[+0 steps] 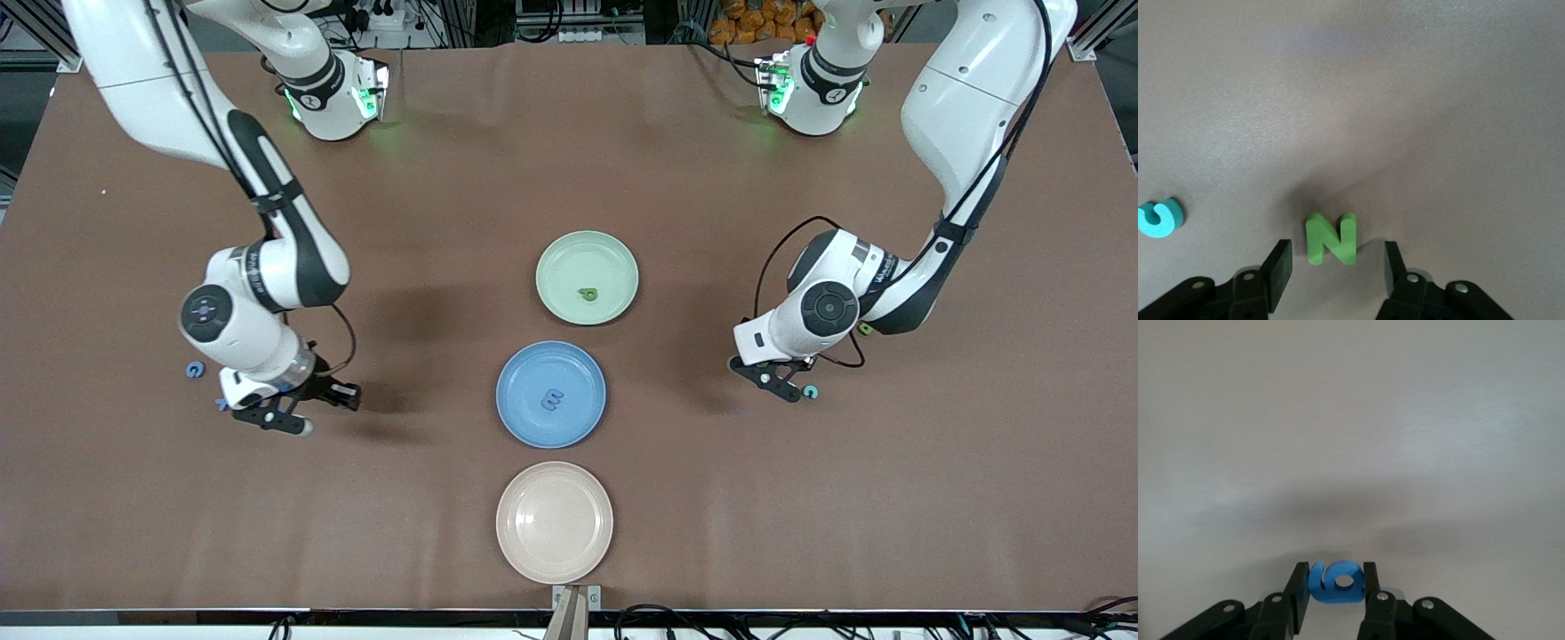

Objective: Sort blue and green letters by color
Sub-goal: 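Place the G on the blue plate while the left gripper carries the N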

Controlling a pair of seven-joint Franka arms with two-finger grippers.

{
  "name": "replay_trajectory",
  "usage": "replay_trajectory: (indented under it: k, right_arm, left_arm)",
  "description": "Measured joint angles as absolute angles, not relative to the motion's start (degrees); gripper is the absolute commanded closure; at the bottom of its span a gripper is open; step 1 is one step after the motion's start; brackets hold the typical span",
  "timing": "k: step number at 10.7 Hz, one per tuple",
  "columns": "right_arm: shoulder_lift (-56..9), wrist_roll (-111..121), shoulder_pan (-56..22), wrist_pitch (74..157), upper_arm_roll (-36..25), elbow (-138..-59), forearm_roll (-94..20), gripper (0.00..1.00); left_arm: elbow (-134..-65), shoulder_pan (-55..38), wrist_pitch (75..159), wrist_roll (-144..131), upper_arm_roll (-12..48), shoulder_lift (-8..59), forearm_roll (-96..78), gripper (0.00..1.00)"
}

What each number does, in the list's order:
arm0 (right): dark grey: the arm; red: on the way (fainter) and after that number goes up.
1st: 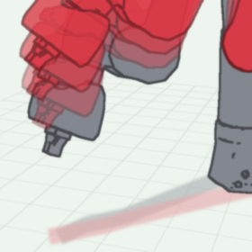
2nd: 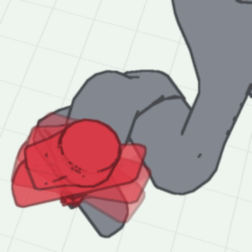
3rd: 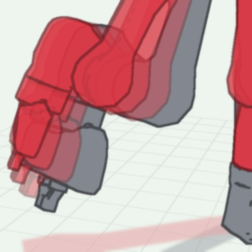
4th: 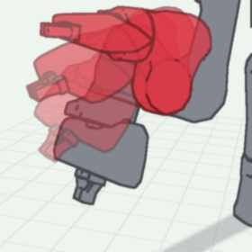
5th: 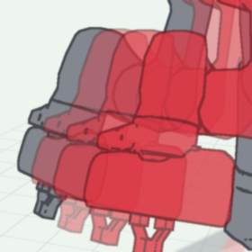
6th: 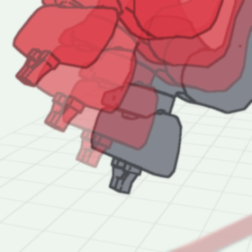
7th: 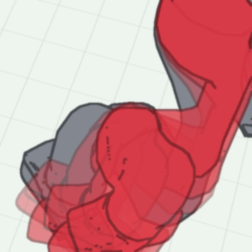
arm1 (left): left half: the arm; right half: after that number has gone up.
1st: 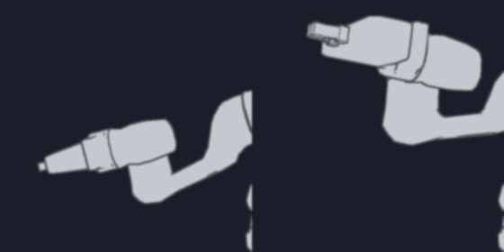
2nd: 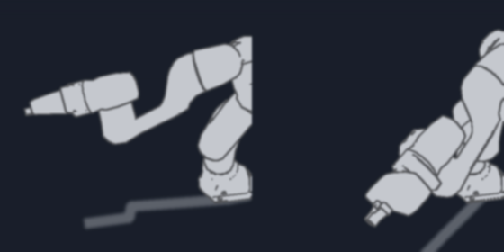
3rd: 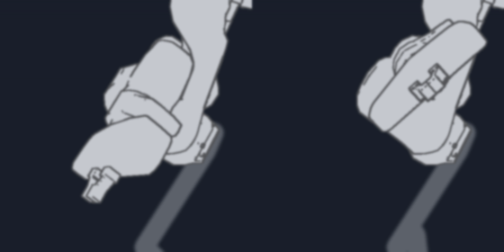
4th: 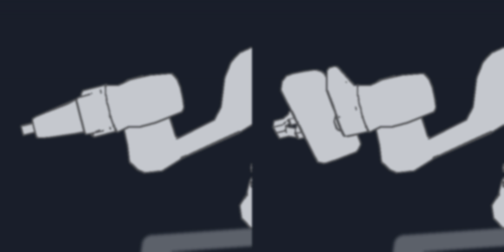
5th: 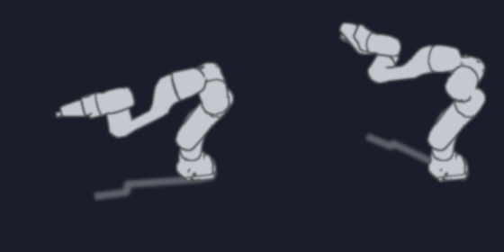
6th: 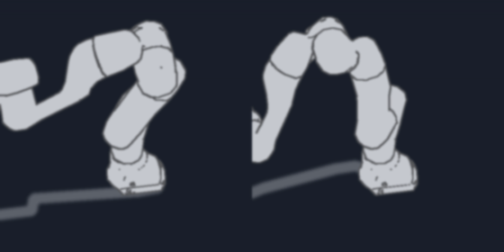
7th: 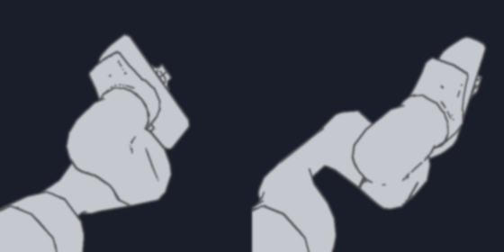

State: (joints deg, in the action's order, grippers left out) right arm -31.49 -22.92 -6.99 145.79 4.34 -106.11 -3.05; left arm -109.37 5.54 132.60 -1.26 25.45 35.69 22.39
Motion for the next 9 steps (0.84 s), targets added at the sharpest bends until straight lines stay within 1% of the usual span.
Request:
replay_trajectory:
  k: [1, 2, 3, 4, 5, 7, 9]
  right_arm:
    - [-31.5, -26.6, -9.4, 145.8, 4.4, -105.1, -3.2, 1.00]
    - [-31.7, -29.2, -11.8, 145.8, 4.4, -104.0, -4.3, 1.00]
    - [-31.9, -30.3, -14.1, 145.9, 4.5, -103.1, -6.6, 1.00]
    - [-32.3, -30.8, -16.3, 145.9, 4.5, -102.0, -9.0, 1.00]
    - [-32.5, -30.9, -18.1, 145.9, 4.5, -100.9, -10.4, 1.00]
    - [-34.2, -31.3, -21.4, 146.0, 4.5, -98.0, -11.7, 1.00]
    - [-37.7, -31.6, -24.4, 147.6, 4.5, -94.6, -12.1, 1.00]
  left_arm:
    - [-109.4, 5.5, 132.9, -1.3, 25.4, 35.9, 22.4, 0.40]
    - [-109.4, 5.5, 133.2, -1.3, 25.4, 36.2, 22.4, 0.47]
    - [-109.4, 5.5, 133.3, -1.3, 25.4, 36.4, 22.4, 0.65]
    - [-109.4, 5.5, 133.5, -1.3, 25.4, 36.5, 22.4, 0.89]
    - [-109.4, 5.6, 133.5, -1.3, 25.4, 36.5, 22.4, 1.00]
    - [-109.1, 5.6, 133.6, -1.3, 25.4, 36.5, 22.6, 1.00]
    - [-108.9, 5.6, 133.7, -1.3, 25.5, 36.3, 22.6, 1.00]
